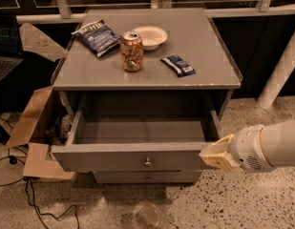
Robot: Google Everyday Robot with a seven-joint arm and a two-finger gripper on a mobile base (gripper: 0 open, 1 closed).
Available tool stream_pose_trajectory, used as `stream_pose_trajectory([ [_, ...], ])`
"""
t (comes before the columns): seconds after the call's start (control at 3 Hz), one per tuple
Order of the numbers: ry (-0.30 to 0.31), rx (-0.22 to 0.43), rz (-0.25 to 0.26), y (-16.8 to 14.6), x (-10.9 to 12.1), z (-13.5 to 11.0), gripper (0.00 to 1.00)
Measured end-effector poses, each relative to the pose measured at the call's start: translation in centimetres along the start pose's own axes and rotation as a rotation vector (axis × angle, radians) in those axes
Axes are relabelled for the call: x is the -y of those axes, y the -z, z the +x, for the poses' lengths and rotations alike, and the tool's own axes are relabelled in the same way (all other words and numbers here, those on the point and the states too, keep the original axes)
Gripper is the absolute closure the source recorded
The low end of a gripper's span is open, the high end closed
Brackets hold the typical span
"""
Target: Close top drawer
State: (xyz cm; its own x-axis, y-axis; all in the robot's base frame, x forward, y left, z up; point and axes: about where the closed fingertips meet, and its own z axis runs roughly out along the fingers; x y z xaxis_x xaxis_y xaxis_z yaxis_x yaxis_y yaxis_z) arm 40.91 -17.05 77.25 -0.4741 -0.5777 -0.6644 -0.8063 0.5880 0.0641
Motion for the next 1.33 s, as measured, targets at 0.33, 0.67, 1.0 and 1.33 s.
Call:
stream_pose_trajectory([
  [0.33, -0.012, 0.017, 0.005, -1.0, -0.3, 0.7, 1.0],
  [0.67, -0.074, 0.058, 0.012, -4.1, -0.4, 3.8, 1.0],
  [1.0, -0.155, 0.103, 0.018, -7.9, 0.7, 7.5, 1.0],
  [1.33, -0.195, 0.142, 0.003, -11.8, 2.5, 9.6, 1.0],
])
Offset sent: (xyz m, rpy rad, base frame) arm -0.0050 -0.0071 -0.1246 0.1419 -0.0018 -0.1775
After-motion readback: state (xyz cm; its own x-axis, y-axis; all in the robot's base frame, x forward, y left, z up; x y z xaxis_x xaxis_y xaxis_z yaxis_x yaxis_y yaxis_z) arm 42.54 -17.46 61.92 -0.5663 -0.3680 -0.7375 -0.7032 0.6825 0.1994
